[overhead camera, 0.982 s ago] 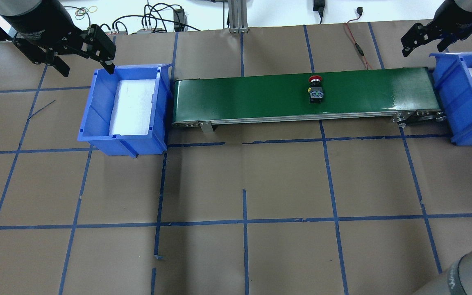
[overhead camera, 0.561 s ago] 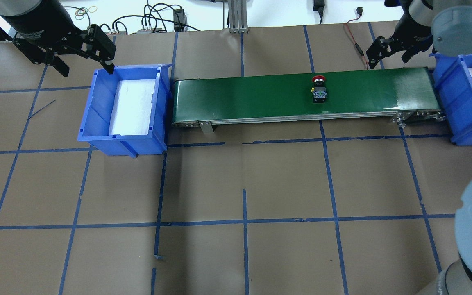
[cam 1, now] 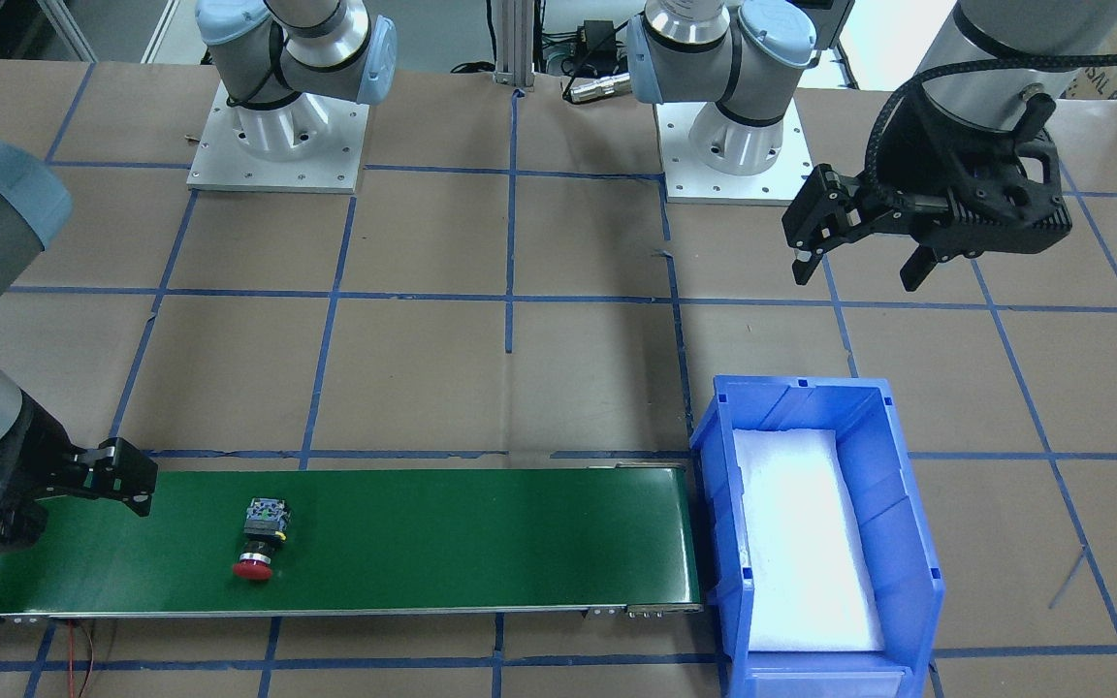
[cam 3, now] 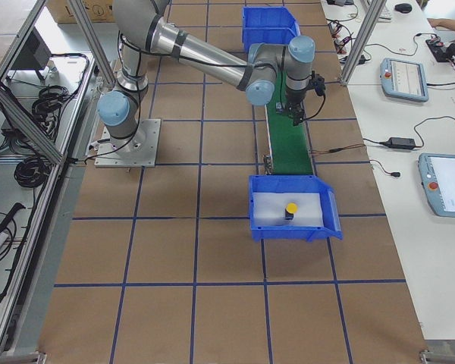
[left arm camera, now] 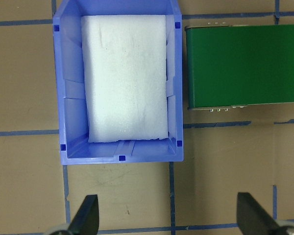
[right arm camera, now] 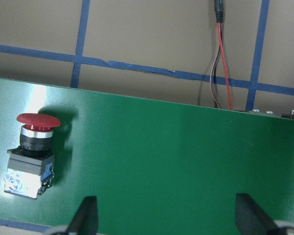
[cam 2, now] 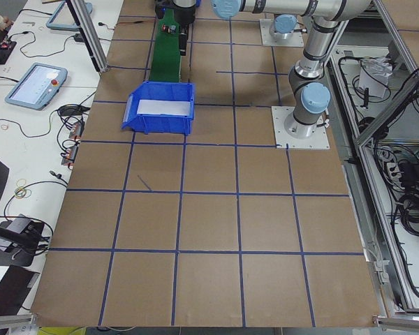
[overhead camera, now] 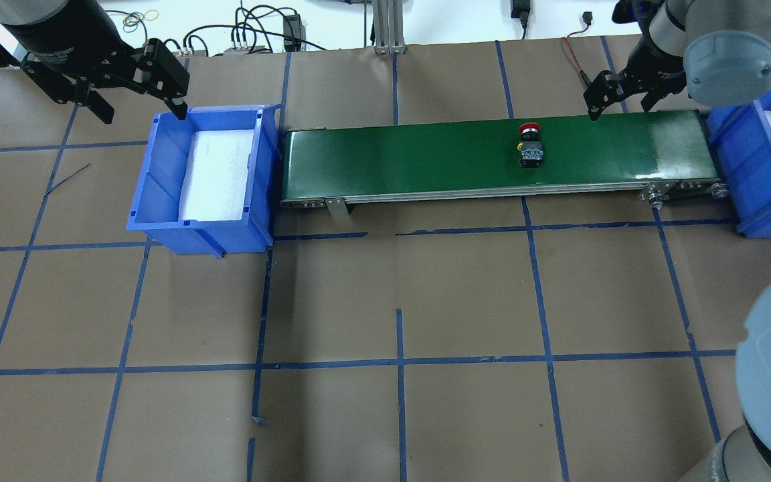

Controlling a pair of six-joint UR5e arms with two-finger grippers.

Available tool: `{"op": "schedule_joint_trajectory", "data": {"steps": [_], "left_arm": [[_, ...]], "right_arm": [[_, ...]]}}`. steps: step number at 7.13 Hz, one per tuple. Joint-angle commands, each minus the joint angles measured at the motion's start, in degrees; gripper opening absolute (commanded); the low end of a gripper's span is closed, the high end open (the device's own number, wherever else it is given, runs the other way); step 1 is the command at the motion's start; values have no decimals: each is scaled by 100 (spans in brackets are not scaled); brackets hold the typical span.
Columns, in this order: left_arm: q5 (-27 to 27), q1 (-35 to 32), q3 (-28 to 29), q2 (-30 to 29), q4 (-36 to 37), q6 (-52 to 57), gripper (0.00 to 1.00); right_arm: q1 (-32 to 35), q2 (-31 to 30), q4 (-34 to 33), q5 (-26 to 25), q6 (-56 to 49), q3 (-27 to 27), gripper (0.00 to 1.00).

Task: Transport two buttons from left to right
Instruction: 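Move the right gripper over the conveyor toward the red button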

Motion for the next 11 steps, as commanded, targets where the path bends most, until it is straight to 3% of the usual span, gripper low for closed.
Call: {"op": "schedule_joint_trajectory", "data": {"steps": [1, 7, 8, 9, 11], "left_arm": [[-7, 0, 3, -11, 33, 9, 100], [-16, 17, -33, -19, 33, 9, 100], [-16, 17, -24, -19, 33, 9, 100], [-16, 17, -15, -19, 33, 9, 100], [-16, 17, -15, -19, 33, 9, 100]], "right_arm": [[4, 40, -69, -29, 1, 30, 100], [-5, 110, -69, -151, 27, 74, 100], [-5, 197, -95, -422, 271, 47, 100], [4, 207, -87, -459, 883, 47, 100], [56, 242, -86, -416, 976, 38, 100]]}}
